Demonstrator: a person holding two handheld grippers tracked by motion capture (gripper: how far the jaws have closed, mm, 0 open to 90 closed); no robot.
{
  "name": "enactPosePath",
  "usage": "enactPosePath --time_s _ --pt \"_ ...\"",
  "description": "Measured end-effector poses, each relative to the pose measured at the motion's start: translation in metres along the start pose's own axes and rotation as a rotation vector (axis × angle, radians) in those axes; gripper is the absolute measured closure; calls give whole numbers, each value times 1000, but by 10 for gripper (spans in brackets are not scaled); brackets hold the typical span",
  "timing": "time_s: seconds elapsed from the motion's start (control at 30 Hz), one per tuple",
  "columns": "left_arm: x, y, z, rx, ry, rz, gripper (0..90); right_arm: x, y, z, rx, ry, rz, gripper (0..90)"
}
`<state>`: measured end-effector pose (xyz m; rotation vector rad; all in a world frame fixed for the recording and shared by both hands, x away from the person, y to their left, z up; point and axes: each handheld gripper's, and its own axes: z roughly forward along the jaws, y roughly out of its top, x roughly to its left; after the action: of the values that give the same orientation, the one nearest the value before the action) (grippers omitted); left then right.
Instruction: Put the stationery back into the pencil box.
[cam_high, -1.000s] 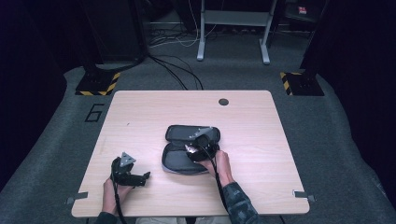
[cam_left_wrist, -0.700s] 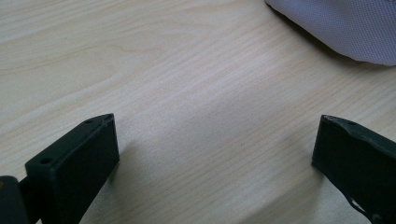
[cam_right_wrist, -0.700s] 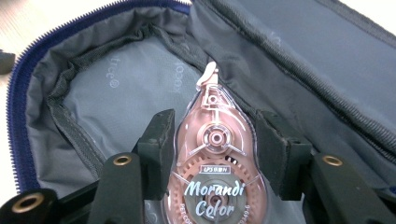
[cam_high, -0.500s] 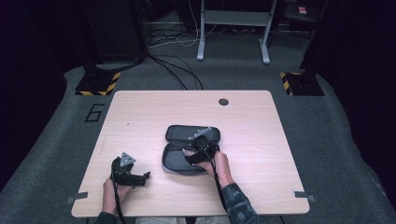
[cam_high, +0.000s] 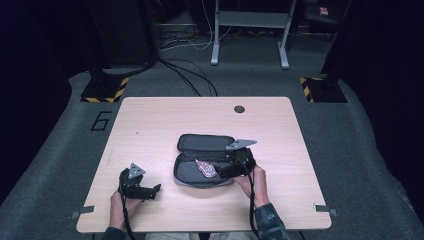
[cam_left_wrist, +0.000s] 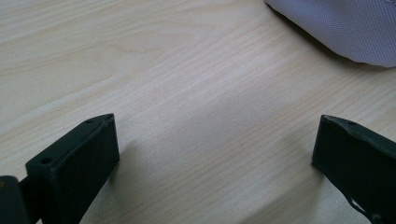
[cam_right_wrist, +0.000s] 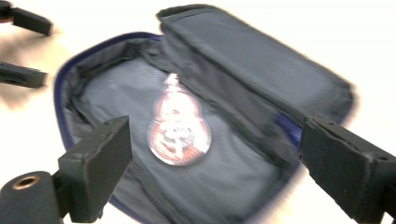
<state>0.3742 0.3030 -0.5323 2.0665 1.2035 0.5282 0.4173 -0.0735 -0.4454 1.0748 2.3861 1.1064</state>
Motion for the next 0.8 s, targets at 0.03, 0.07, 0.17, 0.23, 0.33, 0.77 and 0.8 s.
enactPosePath --time_s 0.03,0.07,0.17,0.23,0.33,0.77,0.8 --pt "0 0 0 0 0 -1 2 -2 -4 -6 -11 -18 6 79" --pt "0 0 0 0 0 -1 3 -2 -4 -6 -11 -18 6 79" --pt "0 0 0 -1 0 -2 3 -14 -21 -26 -27 -72 31 54" --pt "0 0 0 0 0 0 3 -20 -30 -34 -28 -100 49 50" --pt "-1 0 0 -2 2 -8 2 -29 -46 -44 -30 -156 68 45" --pt "-1 0 0 -3 2 -9 3 -81 -140 -67 80 -364 265 9" --pt "-1 0 0 -3 2 -9 2 -83 -146 -68 89 -371 276 11"
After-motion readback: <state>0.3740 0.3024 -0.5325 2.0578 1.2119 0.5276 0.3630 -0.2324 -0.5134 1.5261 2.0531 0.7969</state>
